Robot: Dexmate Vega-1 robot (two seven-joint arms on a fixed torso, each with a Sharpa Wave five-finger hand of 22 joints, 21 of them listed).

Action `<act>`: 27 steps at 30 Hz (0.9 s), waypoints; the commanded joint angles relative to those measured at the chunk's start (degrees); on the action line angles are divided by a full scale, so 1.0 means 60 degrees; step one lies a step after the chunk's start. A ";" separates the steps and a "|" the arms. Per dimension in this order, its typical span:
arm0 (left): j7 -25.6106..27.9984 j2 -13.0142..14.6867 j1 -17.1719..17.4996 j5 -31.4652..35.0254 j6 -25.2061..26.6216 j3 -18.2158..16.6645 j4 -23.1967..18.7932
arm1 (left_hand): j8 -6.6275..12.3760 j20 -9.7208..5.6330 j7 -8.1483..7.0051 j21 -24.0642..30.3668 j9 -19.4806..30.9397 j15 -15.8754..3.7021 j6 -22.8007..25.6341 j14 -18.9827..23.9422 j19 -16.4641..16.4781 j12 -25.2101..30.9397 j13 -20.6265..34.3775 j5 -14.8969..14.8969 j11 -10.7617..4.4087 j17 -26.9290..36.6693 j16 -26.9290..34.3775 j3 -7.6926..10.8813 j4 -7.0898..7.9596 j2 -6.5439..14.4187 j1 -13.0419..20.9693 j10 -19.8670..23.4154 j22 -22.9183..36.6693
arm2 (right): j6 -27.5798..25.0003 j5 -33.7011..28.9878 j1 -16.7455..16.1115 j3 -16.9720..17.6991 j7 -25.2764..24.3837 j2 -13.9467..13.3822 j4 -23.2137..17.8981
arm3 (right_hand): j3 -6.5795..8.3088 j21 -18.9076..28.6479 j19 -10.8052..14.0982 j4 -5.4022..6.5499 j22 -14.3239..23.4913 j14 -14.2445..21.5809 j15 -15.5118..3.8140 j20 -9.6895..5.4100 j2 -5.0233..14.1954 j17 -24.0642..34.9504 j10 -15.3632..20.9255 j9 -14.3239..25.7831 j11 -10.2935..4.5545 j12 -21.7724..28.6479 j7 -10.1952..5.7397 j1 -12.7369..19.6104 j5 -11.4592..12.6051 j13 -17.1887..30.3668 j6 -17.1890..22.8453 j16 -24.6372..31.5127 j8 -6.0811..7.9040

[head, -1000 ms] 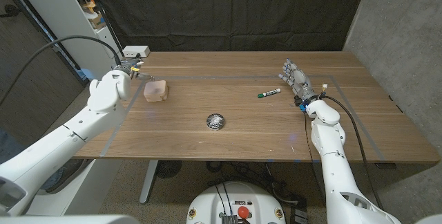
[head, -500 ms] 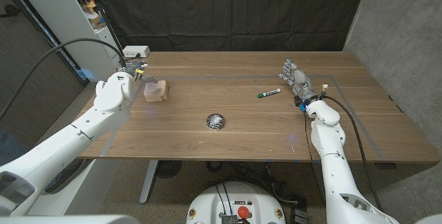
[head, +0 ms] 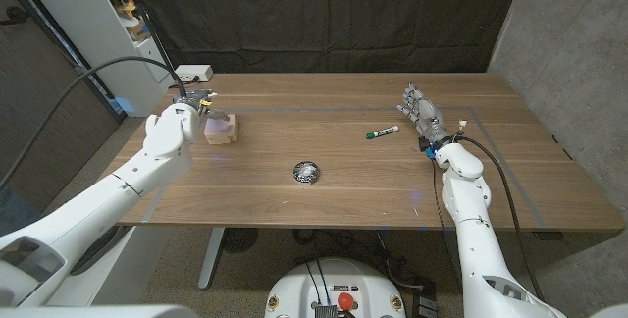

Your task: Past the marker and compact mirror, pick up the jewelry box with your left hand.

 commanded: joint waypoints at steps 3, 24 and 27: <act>-0.0536 -0.0162 -0.0283 0.0210 0.0265 0.0365 0.0242 | -0.0045 0.0033 0.0000 -0.0042 0.0037 0.0121 -0.0193 -0.0153 0.0006 -0.0043 0.0030 0.0080 0.0061 0.0042 -0.0031 -0.0055 0.0010 -0.0105 0.0003 -0.0190 0.0051 | 0.0010 0.0048 0.0123 0.0028 0.0061 -0.0049 0.0192 | 0.0054 0.0054 0.0085 -0.0047 0.0045 0.0076 0.0022 0.0050 0.0083 0.0023 0.0082 0.0051 -0.0024 -0.0020 -0.0052 0.0008 0.0040 0.0025 0.0032 0.0050 0.0055; -0.0765 -0.0491 -0.0773 0.0379 0.0190 0.0836 0.0827 | -0.0046 0.0037 0.0042 -0.0078 0.0038 0.0219 -0.0401 -0.0286 -0.0045 -0.0076 0.0051 0.0109 0.0115 0.0052 -0.0035 -0.0155 0.0039 -0.0145 -0.0039 -0.0403 0.0053 | 0.0117 0.0038 0.0236 0.0109 0.0101 -0.0169 0.0419 | 0.0044 0.0053 0.0086 -0.0056 0.0044 0.0088 0.0033 0.0071 0.0086 0.0025 0.0089 0.0051 -0.0017 -0.0021 -0.0034 -0.0008 0.0033 0.0025 0.0055 0.0051 0.0062; -0.0778 -0.0506 -0.0814 0.0362 0.0111 0.0869 0.0884 | -0.0042 0.0037 0.0047 -0.0081 0.0038 0.0219 -0.0408 -0.0289 -0.0050 -0.0075 0.0053 0.0112 0.0129 0.0053 -0.0032 -0.0163 0.0041 -0.0147 -0.0041 -0.0413 0.0054 | 0.0074 0.0055 0.0251 0.0120 0.0085 -0.0155 0.0433 | 0.0044 0.0052 0.0085 -0.0060 0.0044 0.0090 0.0035 0.0071 0.0085 0.0024 0.0086 0.0051 -0.0019 -0.0023 -0.0028 -0.0005 0.0033 0.0025 0.0059 0.0050 0.0063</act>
